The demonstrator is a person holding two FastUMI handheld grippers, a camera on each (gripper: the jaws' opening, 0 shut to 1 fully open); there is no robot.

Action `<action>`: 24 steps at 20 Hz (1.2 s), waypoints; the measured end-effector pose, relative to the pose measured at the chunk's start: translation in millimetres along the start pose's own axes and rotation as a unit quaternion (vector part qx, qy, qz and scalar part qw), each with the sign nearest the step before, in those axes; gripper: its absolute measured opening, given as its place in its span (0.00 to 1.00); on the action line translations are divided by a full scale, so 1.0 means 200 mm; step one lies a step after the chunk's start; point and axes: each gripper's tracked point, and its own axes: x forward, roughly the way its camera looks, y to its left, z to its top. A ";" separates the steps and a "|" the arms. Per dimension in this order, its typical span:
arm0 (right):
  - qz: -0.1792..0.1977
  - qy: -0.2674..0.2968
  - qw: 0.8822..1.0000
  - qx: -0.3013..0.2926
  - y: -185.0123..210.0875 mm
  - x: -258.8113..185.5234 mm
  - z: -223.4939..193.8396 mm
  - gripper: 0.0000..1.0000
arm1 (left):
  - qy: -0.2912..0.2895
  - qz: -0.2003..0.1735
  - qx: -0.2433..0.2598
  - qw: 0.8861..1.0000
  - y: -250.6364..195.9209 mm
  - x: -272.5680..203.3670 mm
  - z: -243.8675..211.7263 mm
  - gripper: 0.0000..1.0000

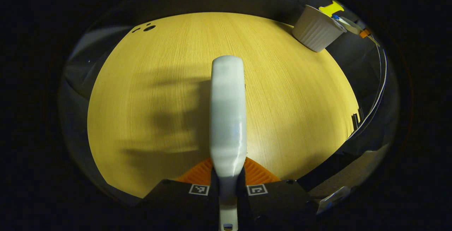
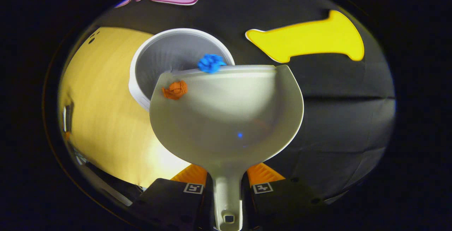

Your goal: Pick up the small broom and dustpan from the desktop, sweep the trash into the dustpan with the broom, and then empty the trash into the garbage bin.

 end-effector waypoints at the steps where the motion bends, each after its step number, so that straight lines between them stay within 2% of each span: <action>1: -0.004 0.009 1.000 -0.013 -0.01 0.01 0.01 0.39 | 0.001 0.000 0.000 1.000 0.00 0.00 0.00 0.24; 2: -0.007 0.019 1.000 -0.025 -0.02 0.01 0.03 0.35 | 0.000 0.000 0.001 1.000 0.00 0.00 0.00 0.24; 4: -0.004 0.025 0.999 -0.039 -0.03 0.02 0.08 0.35 | 0.000 0.000 0.001 1.000 -0.01 0.00 0.00 0.24; 5: -0.001 0.030 0.998 -0.049 -0.03 0.02 0.09 0.35 | 0.000 -0.001 0.000 1.000 -0.01 0.01 0.00 0.21; 7: 0.004 0.042 0.996 -0.074 -0.04 0.03 0.12 0.31 | 0.000 0.000 -0.002 1.000 0.00 0.02 0.02 0.24; 9: 0.007 0.046 0.995 -0.084 -0.05 0.03 0.15 0.35 | 0.001 0.004 -0.009 1.000 0.01 0.02 0.02 0.24; 15: 0.005 0.037 0.996 -0.085 -0.07 0.08 0.18 0.35 | 0.003 0.008 -0.014 1.000 0.00 0.02 0.03 0.24; 17: 0.014 0.017 0.997 -0.070 -0.05 0.05 0.17 0.36 | 0.002 0.009 -0.012 1.000 0.00 0.03 0.03 0.24; 20: 0.049 -0.018 0.999 -0.010 -0.02 -0.02 0.16 0.35 | 0.000 0.009 -0.006 1.000 -0.01 0.03 0.03 0.24; 24: 0.102 -0.080 0.989 0.073 0.03 -0.19 0.10 0.35 | -0.002 0.008 0.005 1.000 -0.02 0.01 0.01 0.24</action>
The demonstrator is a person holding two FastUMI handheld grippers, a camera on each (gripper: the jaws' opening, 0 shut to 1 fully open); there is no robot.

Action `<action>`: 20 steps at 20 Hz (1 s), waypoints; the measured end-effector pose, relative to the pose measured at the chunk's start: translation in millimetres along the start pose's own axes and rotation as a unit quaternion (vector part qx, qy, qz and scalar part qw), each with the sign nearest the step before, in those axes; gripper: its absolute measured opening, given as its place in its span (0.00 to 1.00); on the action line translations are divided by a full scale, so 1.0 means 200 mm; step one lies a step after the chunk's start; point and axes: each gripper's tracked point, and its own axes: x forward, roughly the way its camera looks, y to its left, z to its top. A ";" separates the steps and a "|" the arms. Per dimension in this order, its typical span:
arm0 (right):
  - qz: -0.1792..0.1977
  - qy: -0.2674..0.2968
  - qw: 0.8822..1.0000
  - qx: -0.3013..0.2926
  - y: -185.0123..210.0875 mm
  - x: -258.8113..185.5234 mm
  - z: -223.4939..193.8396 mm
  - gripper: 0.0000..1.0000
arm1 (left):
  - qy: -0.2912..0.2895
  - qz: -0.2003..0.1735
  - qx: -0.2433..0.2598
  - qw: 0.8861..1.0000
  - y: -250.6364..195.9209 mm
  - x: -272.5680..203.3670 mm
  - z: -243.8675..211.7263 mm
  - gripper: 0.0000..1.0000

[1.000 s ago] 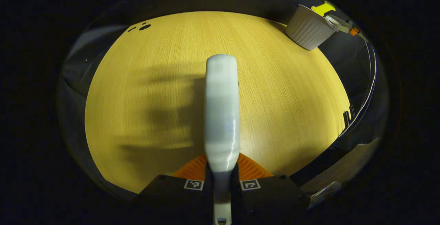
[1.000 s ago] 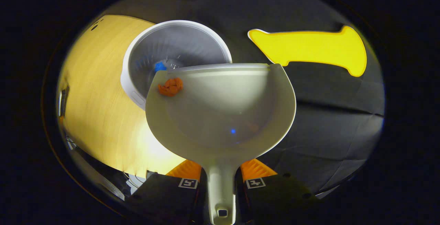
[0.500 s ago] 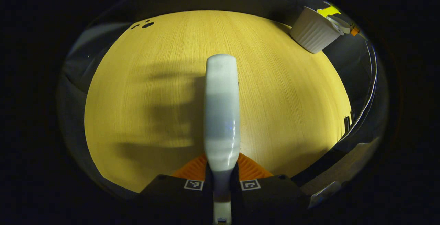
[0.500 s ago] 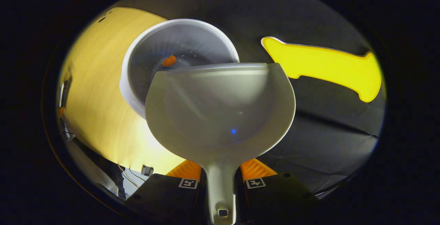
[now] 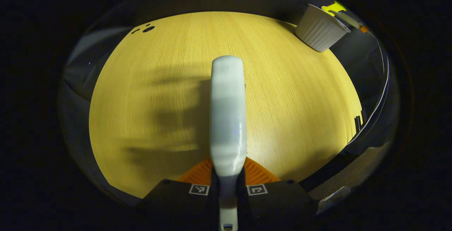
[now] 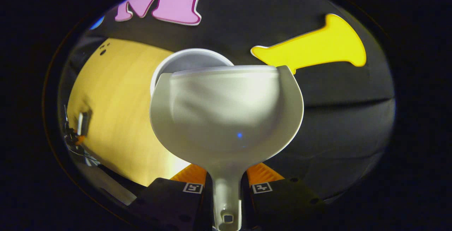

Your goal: Pick up the small broom and dustpan from the desktop, sweep the trash into the dustpan with the broom, and then empty the trash into the garbage bin.

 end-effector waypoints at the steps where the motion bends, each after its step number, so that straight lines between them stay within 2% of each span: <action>1: 0.014 -0.016 1.000 0.016 0.03 -0.05 -0.02 0.35 | -0.001 0.000 0.004 1.000 0.00 -0.01 0.00 0.24; 3: 0.036 -0.043 0.998 0.032 0.10 -0.15 -0.08 0.35 | -0.003 0.001 0.008 1.000 0.00 -0.01 0.00 0.24; 4: 0.042 -0.051 0.997 0.035 0.13 -0.20 -0.12 0.32 | -0.003 0.001 0.010 1.000 0.00 -0.02 -0.01 0.24; 5: 0.047 -0.056 0.997 0.035 0.18 -0.24 -0.18 0.35 | -0.004 0.001 0.011 1.000 0.00 -0.02 -0.01 0.24; 10: 0.089 -0.074 0.993 0.029 0.52 -0.33 -0.43 0.35 | -0.004 0.007 0.021 1.000 0.01 -0.04 -0.01 0.24; 12: 0.112 -0.068 0.991 0.017 0.70 -0.32 -0.53 0.39 | -0.005 0.013 0.027 1.000 0.01 -0.04 -0.01 0.24; 13: 0.122 -0.063 0.990 0.011 0.79 -0.31 -0.58 0.35 | -0.006 0.015 0.030 0.999 0.01 -0.05 -0.01 0.24; 15: 0.139 -0.054 0.989 0.003 0.95 -0.24 -0.65 0.35 | -0.009 0.018 0.030 0.999 0.01 -0.06 -0.01 0.24; 16: 0.148 -0.051 0.988 0.000 1.03 -0.20 -0.69 0.39 | -0.010 0.019 0.029 0.999 0.01 -0.07 -0.01 0.24; 17: 0.157 -0.046 0.986 -0.001 1.12 -0.16 -0.72 0.35 | -0.011 0.021 0.027 0.999 0.01 -0.07 -0.01 0.24; 18: 0.166 -0.041 0.985 -0.004 1.21 -0.11 -0.76 0.39 | -0.012 0.023 0.025 0.999 0.00 -0.07 -0.01 0.24; 20: 0.173 -0.027 0.984 -0.012 1.37 0.01 -0.85 0.35 | -0.011 0.026 0.022 0.999 0.00 -0.07 -0.02 0.24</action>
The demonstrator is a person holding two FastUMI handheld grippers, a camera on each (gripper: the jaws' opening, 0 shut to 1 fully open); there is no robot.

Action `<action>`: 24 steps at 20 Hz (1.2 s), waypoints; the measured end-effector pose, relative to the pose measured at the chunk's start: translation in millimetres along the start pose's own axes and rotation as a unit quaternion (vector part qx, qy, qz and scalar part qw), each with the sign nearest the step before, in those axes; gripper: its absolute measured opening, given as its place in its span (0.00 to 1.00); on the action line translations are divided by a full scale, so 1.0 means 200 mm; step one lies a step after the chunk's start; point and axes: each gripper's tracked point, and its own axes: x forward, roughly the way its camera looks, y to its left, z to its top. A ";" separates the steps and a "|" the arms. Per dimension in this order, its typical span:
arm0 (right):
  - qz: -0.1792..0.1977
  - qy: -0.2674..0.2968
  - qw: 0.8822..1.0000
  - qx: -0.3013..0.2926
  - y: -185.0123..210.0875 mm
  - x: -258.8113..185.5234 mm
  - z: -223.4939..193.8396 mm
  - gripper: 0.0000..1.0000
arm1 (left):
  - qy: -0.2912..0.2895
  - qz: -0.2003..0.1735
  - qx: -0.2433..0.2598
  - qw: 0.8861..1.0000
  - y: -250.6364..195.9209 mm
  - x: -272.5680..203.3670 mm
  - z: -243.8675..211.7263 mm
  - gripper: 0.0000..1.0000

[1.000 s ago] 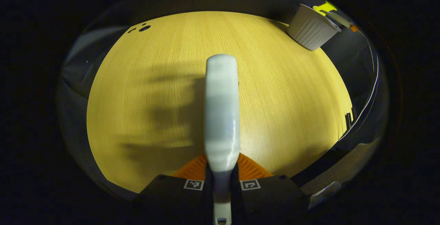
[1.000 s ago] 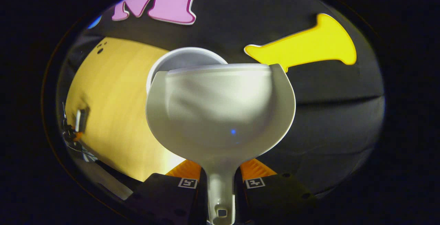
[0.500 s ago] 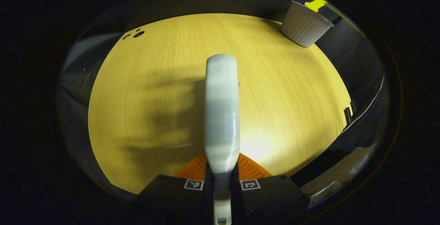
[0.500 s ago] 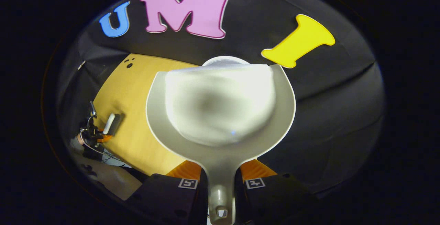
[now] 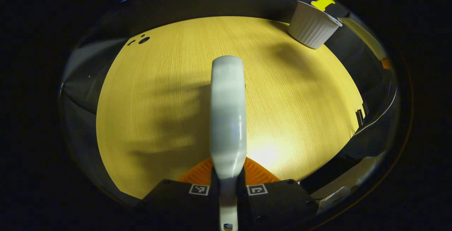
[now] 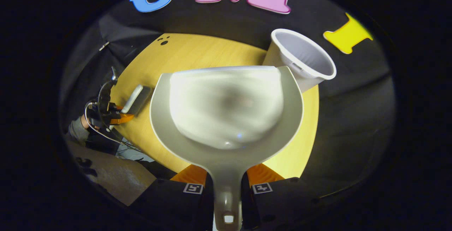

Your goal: Pick up the small broom and dustpan from the desktop, sweep the trash into the dustpan with the broom, and then empty the trash into the garbage bin.

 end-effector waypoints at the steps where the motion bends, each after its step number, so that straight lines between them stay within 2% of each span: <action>1: 0.004 0.010 1.000 -0.003 0.06 0.08 -0.05 0.35 | 0.001 0.002 -0.002 1.000 0.00 0.00 0.00 0.24; 2: 0.005 0.016 1.000 -0.003 0.10 0.16 -0.09 0.39 | 0.001 0.003 -0.004 1.000 -0.01 0.00 0.00 0.24; 3: 0.009 0.024 1.000 -0.001 0.15 0.23 -0.13 0.32 | 0.002 0.005 -0.005 1.000 -0.01 0.00 0.00 0.24; 4: 0.012 0.029 0.999 0.010 0.20 0.31 -0.16 0.35 | 0.003 0.007 -0.005 1.000 -0.01 0.00 0.00 0.24; 5: 0.019 0.034 0.999 0.021 0.26 0.38 -0.19 0.32 | 0.006 0.012 -0.003 1.000 -0.01 0.00 0.00 0.24; 7: 0.030 0.043 0.998 0.033 0.35 0.48 -0.24 0.39 | 0.010 0.021 0.003 1.000 -0.01 0.01 -0.01 0.24; 8: 0.029 0.045 0.998 0.034 0.35 0.52 -0.26 0.31 | 0.013 0.024 0.006 1.000 0.00 0.00 -0.01 0.24; 10: 0.017 0.044 0.998 0.038 0.36 0.60 -0.28 0.35 | 0.019 0.028 0.008 0.999 0.00 0.00 -0.01 0.28; 11: 0.014 0.041 0.998 0.046 0.37 0.65 -0.28 0.31 | 0.021 0.031 0.008 0.999 0.00 -0.01 -0.01 0.24; 13: 0.008 0.038 0.997 0.064 0.36 0.73 -0.29 0.39 | 0.023 0.039 0.011 0.999 0.00 0.00 -0.01 0.24; 14: 0.002 0.037 0.997 0.069 0.36 0.78 -0.30 0.31 | 0.024 0.045 0.012 0.999 0.00 -0.01 -0.01 0.24; 15: -0.005 0.038 0.997 0.068 0.35 0.79 -0.30 0.35 | 0.023 0.048 0.012 0.998 -0.01 0.00 -0.01 0.24; 17: -0.016 0.034 0.997 0.068 0.33 0.83 -0.30 0.35 | 0.029 0.052 0.003 0.998 -0.01 0.00 -0.02 0.25; 18: -0.016 0.031 0.997 0.068 0.33 0.85 -0.30 0.32 | 0.033 0.055 -0.002 0.998 -0.02 0.01 -0.02 0.25; 19: -0.015 0.027 0.997 0.067 0.33 0.87 -0.31 0.35 | 0.035 0.058 -0.007 0.998 -0.02 0.02 -0.02 0.26; 23: 0.003 0.030 0.997 0.069 0.34 0.90 -0.36 0.36 | 0.037 0.080 -0.020 0.996 -0.01 0.05 -0.01 0.27; 24: 0.008 0.026 0.997 0.076 0.35 0.90 -0.37 0.40 | 0.038 0.083 -0.018 0.996 -0.01 0.05 -0.01 0.28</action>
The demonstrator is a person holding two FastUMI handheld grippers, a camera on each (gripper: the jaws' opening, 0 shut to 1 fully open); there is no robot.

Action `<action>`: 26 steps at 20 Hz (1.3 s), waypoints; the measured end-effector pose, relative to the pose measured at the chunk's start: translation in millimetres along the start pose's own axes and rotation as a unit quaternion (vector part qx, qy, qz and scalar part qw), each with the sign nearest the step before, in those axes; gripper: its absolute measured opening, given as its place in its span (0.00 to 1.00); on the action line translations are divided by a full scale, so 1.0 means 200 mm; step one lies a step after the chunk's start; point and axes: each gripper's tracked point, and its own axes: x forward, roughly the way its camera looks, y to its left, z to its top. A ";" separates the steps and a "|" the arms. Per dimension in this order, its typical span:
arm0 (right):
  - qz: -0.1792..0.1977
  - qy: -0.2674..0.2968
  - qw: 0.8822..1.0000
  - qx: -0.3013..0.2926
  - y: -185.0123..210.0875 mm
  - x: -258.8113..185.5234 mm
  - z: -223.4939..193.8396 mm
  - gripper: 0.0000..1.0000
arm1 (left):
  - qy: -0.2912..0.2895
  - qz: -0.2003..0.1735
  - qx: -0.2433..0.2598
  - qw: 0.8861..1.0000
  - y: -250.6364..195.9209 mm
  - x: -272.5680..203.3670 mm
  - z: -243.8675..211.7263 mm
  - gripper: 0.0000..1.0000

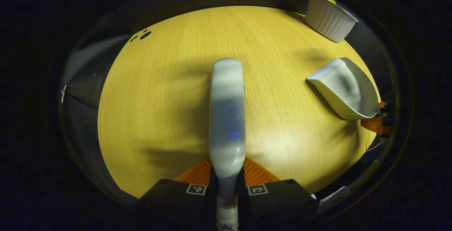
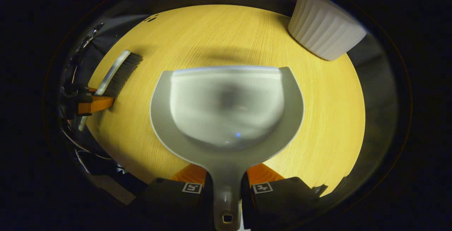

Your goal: Pick up the small broom and dustpan from the desktop, sweep the trash into the dustpan with the broom, and then empty the trash into the garbage bin.

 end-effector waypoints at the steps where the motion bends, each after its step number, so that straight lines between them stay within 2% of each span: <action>1: 0.001 -0.002 1.000 -0.003 0.00 0.01 -0.01 0.40 | 0.001 0.003 0.003 1.000 0.00 0.00 0.00 0.29; 2: 0.004 -0.004 1.000 -0.011 0.01 0.02 -0.02 0.38 | 0.001 0.005 0.008 1.000 0.00 -0.01 0.00 0.29; 4: 0.011 0.004 0.999 -0.031 0.01 0.02 -0.04 0.44 | 0.005 0.009 0.018 1.000 0.00 -0.01 -0.01 0.29; 5: 0.014 0.001 0.999 -0.034 0.01 0.02 -0.04 0.44 | 0.009 0.011 0.019 1.000 0.00 -0.02 -0.01 0.32; 6: 0.017 0.000 0.999 -0.033 0.02 0.01 -0.04 0.45 | 0.010 0.013 0.020 1.000 -0.01 -0.03 -0.01 0.29; 7: 0.023 -0.002 0.999 -0.032 0.04 0.00 -0.04 0.45 | 0.007 0.015 0.021 1.000 -0.01 -0.04 -0.01 0.35; 8: 0.027 -0.005 0.999 -0.032 0.04 -0.01 -0.04 0.49 | 0.001 0.019 0.022 1.000 0.00 -0.05 0.00 0.37; 9: 0.032 -0.005 0.999 -0.030 0.05 -0.03 -0.05 0.60 | -0.009 0.029 0.024 0.999 0.01 -0.07 0.02 0.45; 10: 0.036 -0.007 0.999 -0.027 0.05 -0.06 -0.05 0.54 | -0.017 0.034 0.025 0.999 0.01 -0.10 0.03 0.43; 11: 0.042 -0.012 0.999 -0.020 0.04 -0.11 -0.05 0.54 | -0.026 0.035 0.025 0.999 0.01 -0.13 0.03 0.61; 12: 0.047 -0.019 0.999 -0.016 0.04 -0.15 -0.04 0.54 | -0.035 0.037 0.023 0.998 0.01 -0.16 0.04 0.64; 13: 0.050 -0.029 0.998 -0.014 0.03 -0.19 -0.02 0.55 | -0.045 0.040 0.021 0.998 0.01 -0.20 0.05 0.70; 15: 0.060 -0.071 0.996 -0.015 0.01 -0.31 0.06 0.58 | -0.076 0.053 0.018 0.996 0.02 -0.30 0.09 0.74; 17: 0.067 -0.130 0.989 -0.025 0.01 -0.45 0.17 0.59 | -0.127 0.054 0.012 0.990 -0.01 -0.44 0.16 0.76; 18: 0.069 -0.163 0.984 -0.034 0.00 -0.52 0.24 0.63 | -0.156 0.050 0.011 0.986 -0.04 -0.51 0.21 0.76; 21: 0.068 -0.269 0.959 -0.062 0.00 -0.78 0.46 0.66 | -0.259 0.045 -0.003 0.965 -0.10 -0.79 0.38 0.78; 23: 0.066 -0.330 0.938 -0.077 0.01 -0.95 0.59 0.72 | -0.339 0.032 -0.032 0.940 -0.15 -1.03 0.51 0.79; 26: 0.061 -0.405 0.908 -0.091 -0.02 -1.13 0.71 0.78 | -0.436 0.034 -0.062 0.897 -0.15 -1.38 0.66 0.80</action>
